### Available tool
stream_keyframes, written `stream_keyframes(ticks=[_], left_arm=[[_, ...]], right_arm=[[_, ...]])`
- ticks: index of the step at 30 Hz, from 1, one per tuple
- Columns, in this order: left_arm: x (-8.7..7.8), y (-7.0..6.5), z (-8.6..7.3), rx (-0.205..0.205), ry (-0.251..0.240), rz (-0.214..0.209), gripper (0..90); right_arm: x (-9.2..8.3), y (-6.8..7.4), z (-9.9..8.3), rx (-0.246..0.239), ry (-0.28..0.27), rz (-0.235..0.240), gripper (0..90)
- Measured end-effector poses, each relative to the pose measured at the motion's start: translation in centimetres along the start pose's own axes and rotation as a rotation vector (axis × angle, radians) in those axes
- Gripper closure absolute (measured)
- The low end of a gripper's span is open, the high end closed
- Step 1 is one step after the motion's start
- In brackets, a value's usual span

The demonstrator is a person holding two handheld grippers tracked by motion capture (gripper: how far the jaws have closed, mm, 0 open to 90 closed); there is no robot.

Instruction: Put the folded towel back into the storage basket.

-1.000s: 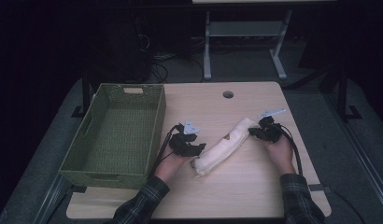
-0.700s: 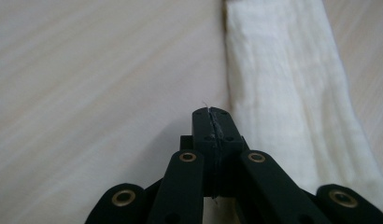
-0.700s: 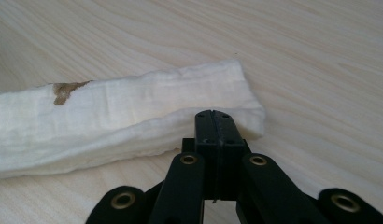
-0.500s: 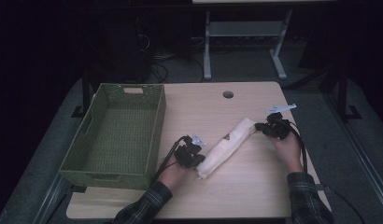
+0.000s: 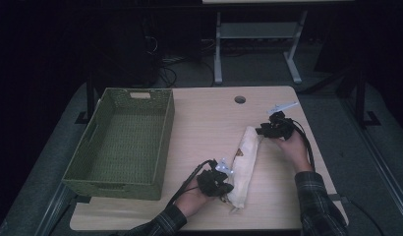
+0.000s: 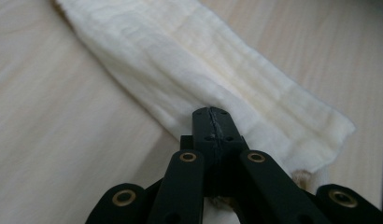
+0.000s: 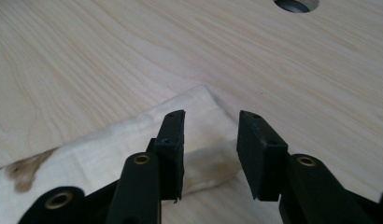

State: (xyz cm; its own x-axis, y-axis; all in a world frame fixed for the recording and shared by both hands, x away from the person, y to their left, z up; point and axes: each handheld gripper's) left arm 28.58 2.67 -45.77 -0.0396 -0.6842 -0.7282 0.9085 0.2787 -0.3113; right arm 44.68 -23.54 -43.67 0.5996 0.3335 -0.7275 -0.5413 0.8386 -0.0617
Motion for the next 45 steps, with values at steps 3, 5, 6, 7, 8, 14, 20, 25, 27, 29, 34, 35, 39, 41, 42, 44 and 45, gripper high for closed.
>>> stream_keyframes(ticks=[3,5,6,7,8,14,20,25,27,29,34,35,39,41,42,44,45], left_arm=[[0.6,-0.7,0.2,0.033,0.002,-0.022,89.7],[0.9,-1.0,0.3,0.047,-0.003,-0.03,89.7],[0.8,-1.0,0.4,0.061,0.003,-0.029,89.7],[0.7,-0.9,0.4,0.07,0.002,-0.03,89.0],[0.6,-0.8,0.4,0.066,-0.011,-0.032,86.0],[-0.8,0.0,1.6,0.167,-0.049,-0.037,66.7],[-0.1,0.2,3.0,0.298,-0.026,-0.11,47.8],[1.4,0.3,2.9,0.355,0.025,-0.167,41.9],[1.7,0.5,2.8,0.374,0.04,-0.169,40.5],[2.1,0.7,2.6,0.385,0.053,-0.173,39.6],[2.3,1.0,2.4,0.401,0.061,-0.161,42.8],[2.3,1.1,2.3,0.4,0.054,-0.157,46.2],[2.1,1.7,2.3,0.389,0.033,-0.152,65.4],[2.1,1.8,2.4,0.383,0.032,-0.149,78.2],[2.1,1.9,2.5,0.38,0.038,-0.148,81.1],[2.1,1.8,2.5,0.386,0.042,-0.144,83.8],[2.0,1.6,2.6,0.395,0.046,-0.134,84.2]], right_arm=[[0.7,0.2,0.6,-0.02,0.0,0.001,59.6],[1.1,0.3,0.5,-0.019,-0.008,0.004,58.1],[1.3,0.3,0.5,-0.017,-0.003,0.01,57.1],[1.5,0.2,0.4,-0.018,0.003,0.019,56.3],[1.8,0.2,0.2,-0.019,0.008,0.029,55.2],[1.8,0.2,0.1,-0.034,-0.004,0.044,52.6],[2.3,0.2,-0.1,-0.047,0.001,0.047,53.0],[3.0,0.3,-0.4,-0.07,0.018,0.066,51.7],[3.3,0.4,-0.5,-0.082,0.023,0.068,51.3],[3.5,0.4,-0.6,-0.094,0.031,0.069,51.4],[3.5,0.2,-0.9,-0.076,0.024,0.104,58.6],[3.5,0.3,-0.9,-0.083,0.024,0.109,62.5],[3.5,0.5,-0.9,-0.078,0.03,0.141,76.2],[3.5,0.4,-0.9,-0.066,0.032,0.157,79.2],[3.5,0.5,-0.9,-0.057,0.041,0.159,80.2],[3.5,0.5,-0.8,-0.05,0.048,0.159,81.7],[3.5,0.6,-0.8,-0.049,0.052,0.158,82.0]])
Point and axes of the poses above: each handheld gripper's, and its own axes: x roughly forward along the jaws, z roughly out of its top, y roughly to its left, and after that the axes turned 10 degrees about -z, right-handed
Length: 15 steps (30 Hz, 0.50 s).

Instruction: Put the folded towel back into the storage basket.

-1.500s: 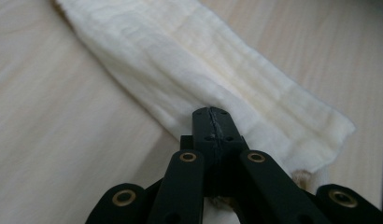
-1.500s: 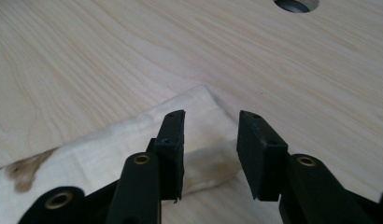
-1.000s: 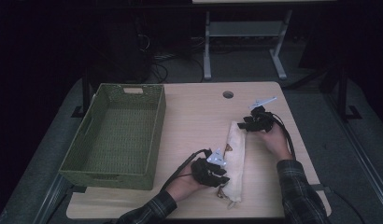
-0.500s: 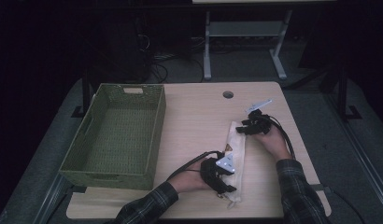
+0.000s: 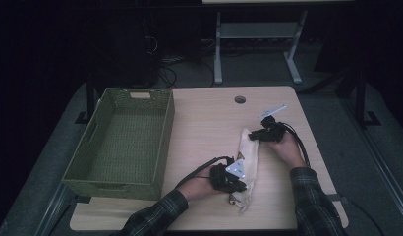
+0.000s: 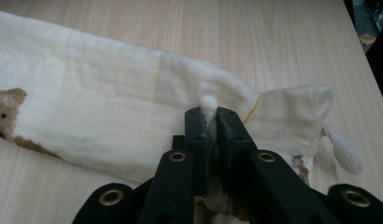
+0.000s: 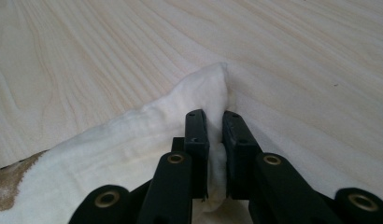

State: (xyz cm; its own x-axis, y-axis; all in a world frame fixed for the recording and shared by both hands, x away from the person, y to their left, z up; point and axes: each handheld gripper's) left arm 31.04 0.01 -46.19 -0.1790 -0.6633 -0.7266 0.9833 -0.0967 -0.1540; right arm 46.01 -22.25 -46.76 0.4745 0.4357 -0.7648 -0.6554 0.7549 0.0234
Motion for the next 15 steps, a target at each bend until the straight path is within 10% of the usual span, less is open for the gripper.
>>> stream_keyframes(ticks=[15], left_arm=[[-6.8,-1.2,2.0,-0.01,-0.085,0.046,84.6]], right_arm=[[-2.1,2.2,3.5,-0.052,-0.016,-0.029,82.8]])
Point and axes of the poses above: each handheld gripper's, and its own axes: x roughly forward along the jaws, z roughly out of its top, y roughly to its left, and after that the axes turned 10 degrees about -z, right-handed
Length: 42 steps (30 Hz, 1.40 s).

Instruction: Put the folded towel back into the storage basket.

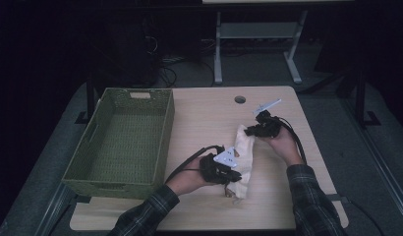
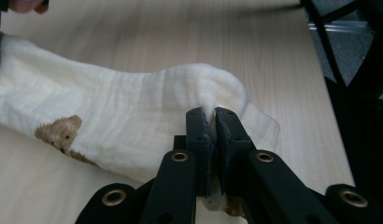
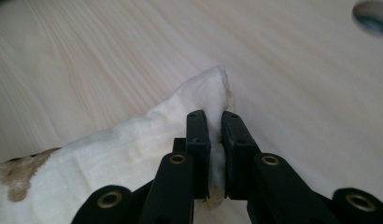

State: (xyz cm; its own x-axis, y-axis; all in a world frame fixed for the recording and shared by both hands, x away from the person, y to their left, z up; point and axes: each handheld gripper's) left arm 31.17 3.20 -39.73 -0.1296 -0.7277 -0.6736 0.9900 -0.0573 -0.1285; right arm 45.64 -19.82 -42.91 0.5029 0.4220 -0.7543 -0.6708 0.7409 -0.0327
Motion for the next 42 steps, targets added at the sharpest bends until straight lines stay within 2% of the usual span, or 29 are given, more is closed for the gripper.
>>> stream_keyframes(ticks=[4,9,17,20,25,29,34,38,40,42], left_arm=[[-3.1,-0.3,1.3,0.019,-0.011,0.043,84.6],[-6.7,-0.2,1.4,0.018,-0.04,0.077,84.6],[-13.3,-0.3,-0.2,0.002,-0.051,0.146,84.5],[-16.0,-0.4,-1.3,-0.009,-0.06,0.172,84.5],[-19.5,-0.7,-3.1,-0.03,-0.083,0.218,84.5],[-21.6,-0.9,-4.6,-0.052,-0.095,0.244,84.5],[-23.9,-1.3,-7.0,-0.082,-0.098,0.285,84.5],[-25.0,-1.5,-8.9,-0.111,-0.103,0.299,84.5],[-25.2,-1.5,-9.8,-0.123,-0.105,0.3,84.5],[-25.2,-1.4,-10.7,-0.138,-0.104,0.298,84.5]], right_arm=[[-1.0,0.6,2.6,-0.025,-0.026,-0.001,82.7],[-1.7,1.8,6.4,-0.06,-0.065,0.004,82.7],[-1.4,4.0,12.0,-0.102,-0.104,0.035,82.7],[-1.0,5.1,14.3,-0.13,-0.117,0.041,82.7],[0.1,7.1,17.8,-0.173,-0.13,0.051,82.7],[1.0,8.8,20.6,-0.184,-0.15,0.077,82.7],[2.5,11.0,23.1,-0.224,-0.148,0.095,82.7],[4.1,12.6,24.3,-0.227,-0.146,0.118,82.6],[5.3,13.5,24.8,-0.248,-0.144,0.128,82.6],[6.4,14.3,25.1,-0.246,-0.139,0.141,82.6]])
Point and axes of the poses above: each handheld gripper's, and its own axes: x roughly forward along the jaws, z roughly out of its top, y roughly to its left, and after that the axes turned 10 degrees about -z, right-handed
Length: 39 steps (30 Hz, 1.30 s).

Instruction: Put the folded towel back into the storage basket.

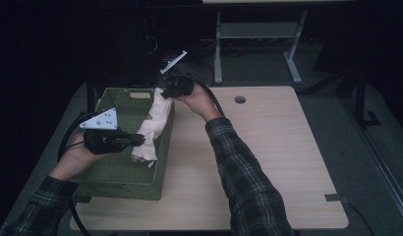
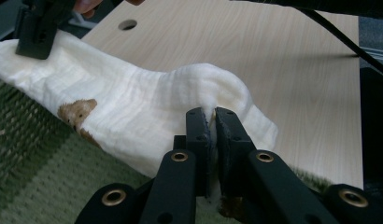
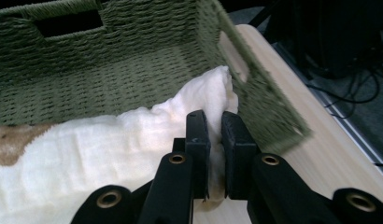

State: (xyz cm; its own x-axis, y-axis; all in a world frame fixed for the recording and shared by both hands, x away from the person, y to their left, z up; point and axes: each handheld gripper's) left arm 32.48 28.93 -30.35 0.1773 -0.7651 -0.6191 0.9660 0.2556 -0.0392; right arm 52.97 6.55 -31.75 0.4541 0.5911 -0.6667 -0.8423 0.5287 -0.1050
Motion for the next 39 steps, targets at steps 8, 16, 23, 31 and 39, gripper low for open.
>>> stream_keyframes(ticks=[8,16,23,31,39], left_arm=[[0.4,1.5,-3.3,-0.04,0.026,-0.017,84.5],[1.9,2.2,-4.8,-0.057,0.059,-0.052,84.4],[2.8,2.1,-5.6,-0.063,0.094,-0.071,83.4],[2.5,2.1,-5.6,-0.057,0.047,-0.058,59.5],[2.4,2.2,-5.3,-0.076,0.014,-0.031,46.8]], right_arm=[[4.1,1.4,-0.1,-0.032,0.043,0.015,82.5],[6.3,2.1,-0.7,-0.039,0.079,0.028,82.4],[7.3,2.5,-1.3,-0.036,0.109,0.043,82.4],[7.6,2.5,-1.5,-0.042,0.114,0.042,82.4],[7.2,2.5,-1.6,-0.025,0.083,0.012,57.0]])
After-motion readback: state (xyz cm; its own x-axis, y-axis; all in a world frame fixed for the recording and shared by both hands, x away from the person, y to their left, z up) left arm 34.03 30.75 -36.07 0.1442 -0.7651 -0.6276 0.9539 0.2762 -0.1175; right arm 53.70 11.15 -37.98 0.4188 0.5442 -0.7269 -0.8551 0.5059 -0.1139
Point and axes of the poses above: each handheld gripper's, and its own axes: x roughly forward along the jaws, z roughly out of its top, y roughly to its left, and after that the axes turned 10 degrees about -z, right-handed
